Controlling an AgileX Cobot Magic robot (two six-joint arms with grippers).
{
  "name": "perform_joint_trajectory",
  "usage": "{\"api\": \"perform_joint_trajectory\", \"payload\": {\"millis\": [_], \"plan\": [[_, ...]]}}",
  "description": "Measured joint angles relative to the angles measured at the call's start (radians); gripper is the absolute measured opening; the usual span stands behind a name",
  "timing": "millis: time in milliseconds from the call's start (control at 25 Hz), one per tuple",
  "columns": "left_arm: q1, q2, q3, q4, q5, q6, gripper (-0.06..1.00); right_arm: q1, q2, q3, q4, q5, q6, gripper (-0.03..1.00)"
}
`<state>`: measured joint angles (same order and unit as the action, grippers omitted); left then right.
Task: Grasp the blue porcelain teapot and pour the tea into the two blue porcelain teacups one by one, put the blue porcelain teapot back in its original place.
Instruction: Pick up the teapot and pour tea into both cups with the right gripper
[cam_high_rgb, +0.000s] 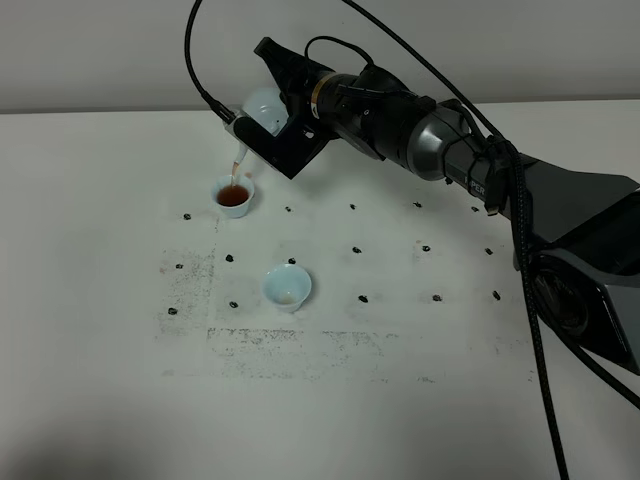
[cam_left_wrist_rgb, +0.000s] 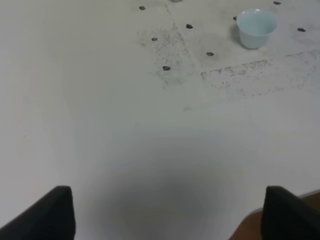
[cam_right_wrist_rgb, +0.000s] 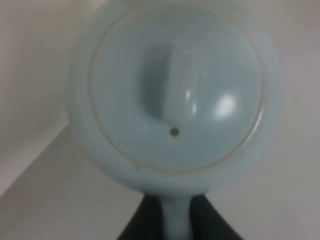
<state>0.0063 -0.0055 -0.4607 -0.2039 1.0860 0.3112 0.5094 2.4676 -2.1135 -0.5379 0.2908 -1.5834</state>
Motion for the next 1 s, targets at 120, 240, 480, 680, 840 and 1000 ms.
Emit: {"api": "perform_joint_trajectory", "payload": {"millis": [120,240,480,680,840,1000], "plan": [[0.000,0.000,0.000,0.000,0.000,0.000,0.72,0.000,0.000,0.000,0.007,0.016,0.012,0.04],[0.000,0.000,0.000,0.000,0.000,0.000,0.72,0.000,0.000,0.000,0.026,0.040,0.017,0.04],[0.000,0.000,0.000,0.000,0.000,0.000,0.72,0.000,0.000,0.000,0.101,0.113,0.019,0.04],[0.000,0.000,0.000,0.000,0.000,0.000,0.72,0.000,0.000,0.000,0.164,0.162,0.035,0.04],[0.000,0.000,0.000,0.000,0.000,0.000,0.72,0.000,-0.027,0.001,0.197,0.213,0.134,0.04],[0.000,0.000,0.000,0.000,0.000,0.000,0.72,0.000,-0.101,0.001,0.284,0.288,0.281,0.04]]}}
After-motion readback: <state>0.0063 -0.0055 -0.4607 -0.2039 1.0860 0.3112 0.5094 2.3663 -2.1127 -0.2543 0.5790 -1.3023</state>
